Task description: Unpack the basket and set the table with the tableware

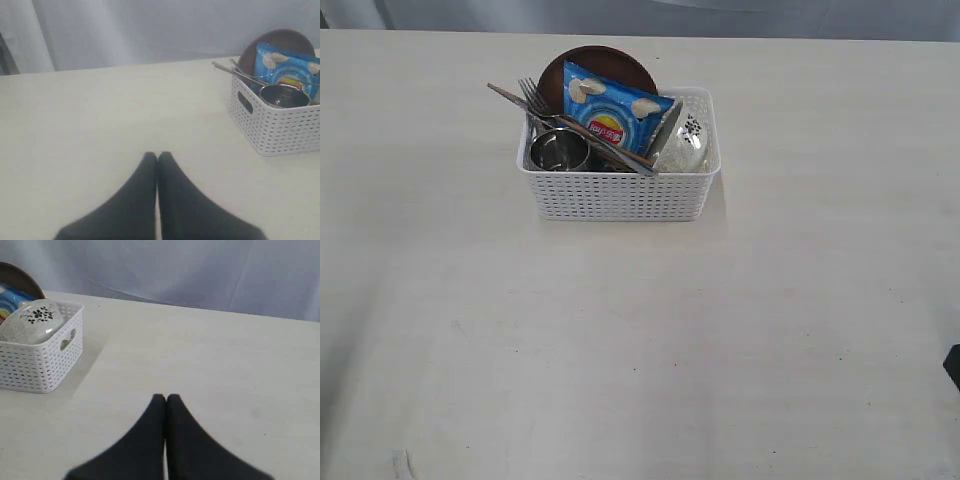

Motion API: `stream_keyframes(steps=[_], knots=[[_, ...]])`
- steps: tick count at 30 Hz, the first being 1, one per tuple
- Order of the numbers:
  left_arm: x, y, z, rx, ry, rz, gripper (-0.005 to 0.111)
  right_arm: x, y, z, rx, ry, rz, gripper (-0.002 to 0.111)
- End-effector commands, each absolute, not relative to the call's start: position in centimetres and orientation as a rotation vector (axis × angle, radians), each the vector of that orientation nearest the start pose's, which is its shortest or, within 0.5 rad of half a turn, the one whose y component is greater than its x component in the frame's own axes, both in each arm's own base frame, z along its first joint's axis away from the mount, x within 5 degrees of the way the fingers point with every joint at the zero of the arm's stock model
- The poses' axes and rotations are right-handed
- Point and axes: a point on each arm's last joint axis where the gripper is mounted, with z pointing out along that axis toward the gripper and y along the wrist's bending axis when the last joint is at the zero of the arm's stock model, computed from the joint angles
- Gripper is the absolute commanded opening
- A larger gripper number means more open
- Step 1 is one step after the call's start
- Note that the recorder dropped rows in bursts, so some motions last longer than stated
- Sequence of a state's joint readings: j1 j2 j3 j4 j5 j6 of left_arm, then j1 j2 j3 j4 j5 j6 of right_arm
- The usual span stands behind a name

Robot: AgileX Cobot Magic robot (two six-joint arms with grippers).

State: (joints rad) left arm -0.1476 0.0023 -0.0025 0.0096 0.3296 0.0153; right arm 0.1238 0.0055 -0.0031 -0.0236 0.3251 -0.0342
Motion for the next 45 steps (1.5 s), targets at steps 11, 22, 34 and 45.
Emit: stream_keyframes(steps=[11, 22, 34, 45], knots=[[5.3, -0.8, 18.4, 0.153, 1.799, -0.095, 0.0, 4.8, -0.2, 24.5, 0.174, 1.116, 0.327, 0.0], [5.3, -0.8, 18.4, 0.153, 1.799, -0.095, 0.0, 3.6, 0.5, 35.8, 0.076, 1.203, 0.332, 0.0], [5.3, -0.8, 18.4, 0.153, 1.799, -0.095, 0.0, 17.9, 5.6, 41.5, -0.43, 2.188, 0.449, 0.042], [5.3, -0.8, 18.4, 0.153, 1.799, -0.095, 0.0, 25.3, 17.1, 34.7, -0.916, 2.335, 0.55, 0.038]])
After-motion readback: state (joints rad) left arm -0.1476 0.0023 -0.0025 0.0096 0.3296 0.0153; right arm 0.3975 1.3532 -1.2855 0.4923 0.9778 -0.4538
